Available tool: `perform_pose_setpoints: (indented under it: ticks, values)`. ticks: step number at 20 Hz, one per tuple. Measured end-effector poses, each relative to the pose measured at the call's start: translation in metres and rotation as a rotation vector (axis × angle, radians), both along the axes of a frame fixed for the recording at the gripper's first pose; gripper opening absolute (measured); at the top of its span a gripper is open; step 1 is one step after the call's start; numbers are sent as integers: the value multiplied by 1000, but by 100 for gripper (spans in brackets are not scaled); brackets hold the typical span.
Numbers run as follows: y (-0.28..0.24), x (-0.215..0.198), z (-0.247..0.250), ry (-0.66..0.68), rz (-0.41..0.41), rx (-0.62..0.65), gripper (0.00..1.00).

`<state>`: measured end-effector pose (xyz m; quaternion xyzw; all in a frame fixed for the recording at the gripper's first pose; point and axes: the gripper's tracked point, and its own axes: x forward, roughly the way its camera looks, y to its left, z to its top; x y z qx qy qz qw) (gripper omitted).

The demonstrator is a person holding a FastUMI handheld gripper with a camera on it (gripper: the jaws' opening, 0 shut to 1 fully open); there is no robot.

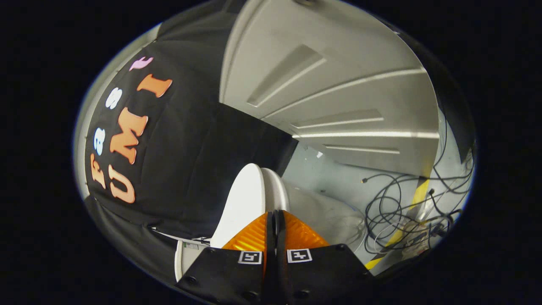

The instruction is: Open the toilet lid.

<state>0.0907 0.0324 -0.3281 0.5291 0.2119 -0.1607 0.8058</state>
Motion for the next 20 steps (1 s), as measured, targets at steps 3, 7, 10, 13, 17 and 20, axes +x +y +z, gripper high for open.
perform_pose_setpoints:
  ticks: [3, 7, 10, 13, 17, 20]
  values:
    - [-5, 18, 42, -30, -1, -200, 8]
    - [-8, 50, 93, -55, -17, -457, 8]
    - [16, 63, 149, -97, 49, -593, 8]
    - [60, 78, 216, -164, 152, -809, 8]
    - [129, 97, 293, -238, 268, -962, 8]
    - [160, 106, 312, -230, 308, -988, 8]
